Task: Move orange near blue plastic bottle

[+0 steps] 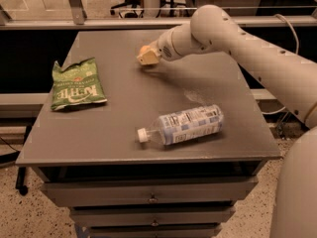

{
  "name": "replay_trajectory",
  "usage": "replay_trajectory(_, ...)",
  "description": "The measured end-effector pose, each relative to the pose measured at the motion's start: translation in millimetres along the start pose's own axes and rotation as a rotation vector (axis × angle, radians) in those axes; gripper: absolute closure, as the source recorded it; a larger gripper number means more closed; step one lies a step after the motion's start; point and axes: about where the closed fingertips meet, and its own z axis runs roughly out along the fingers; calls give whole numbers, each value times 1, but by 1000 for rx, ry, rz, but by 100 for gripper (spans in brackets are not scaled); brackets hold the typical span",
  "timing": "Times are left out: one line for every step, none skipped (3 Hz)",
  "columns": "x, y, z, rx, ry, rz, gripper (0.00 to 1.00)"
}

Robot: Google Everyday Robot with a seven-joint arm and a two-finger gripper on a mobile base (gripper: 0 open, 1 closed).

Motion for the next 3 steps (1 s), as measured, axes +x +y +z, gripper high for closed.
replay_trajectory(-11, 1, -19, 0, -33, 5, 100)
replay_trajectory(-27, 8, -53, -12, -55, -2, 100)
replay_trajectory(-15, 16, -88, -28, -17, 27, 100)
